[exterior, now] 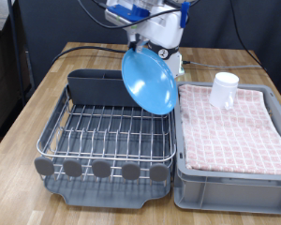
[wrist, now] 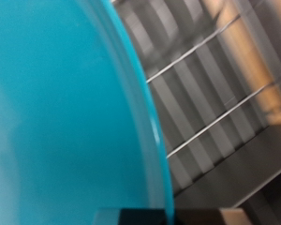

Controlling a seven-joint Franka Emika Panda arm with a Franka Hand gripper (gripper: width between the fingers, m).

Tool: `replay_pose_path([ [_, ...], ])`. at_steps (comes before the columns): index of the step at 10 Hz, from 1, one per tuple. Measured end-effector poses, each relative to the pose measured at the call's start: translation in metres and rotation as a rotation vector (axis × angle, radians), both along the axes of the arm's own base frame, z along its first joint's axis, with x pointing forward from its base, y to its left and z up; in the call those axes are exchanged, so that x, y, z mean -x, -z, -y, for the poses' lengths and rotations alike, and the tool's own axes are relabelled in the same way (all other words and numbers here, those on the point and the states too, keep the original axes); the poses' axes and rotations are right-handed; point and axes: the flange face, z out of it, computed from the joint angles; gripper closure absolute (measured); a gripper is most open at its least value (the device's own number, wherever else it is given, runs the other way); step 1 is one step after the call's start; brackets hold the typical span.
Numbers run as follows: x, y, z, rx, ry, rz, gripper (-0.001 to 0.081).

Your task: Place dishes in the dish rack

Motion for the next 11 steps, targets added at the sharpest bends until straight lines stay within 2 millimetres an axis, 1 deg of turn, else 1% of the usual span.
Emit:
replay_pose_path([
  [2,-0.008,-0.017,0.028,0.068,-0.12,-0.033,0.079],
  [4,-0.022,-0.028,0.049,0.1,-0.248,-0.055,0.079],
  [5,-0.032,-0.025,0.052,0.117,-0.307,-0.079,0.079],
  [7,-0.031,-0.025,0.052,0.121,-0.287,-0.071,0.079],
  [9,-0.035,-0.028,0.05,0.157,-0.343,-0.067,0.079],
  [11,-0.037,-0.026,0.048,0.173,-0.391,-0.082,0.079],
])
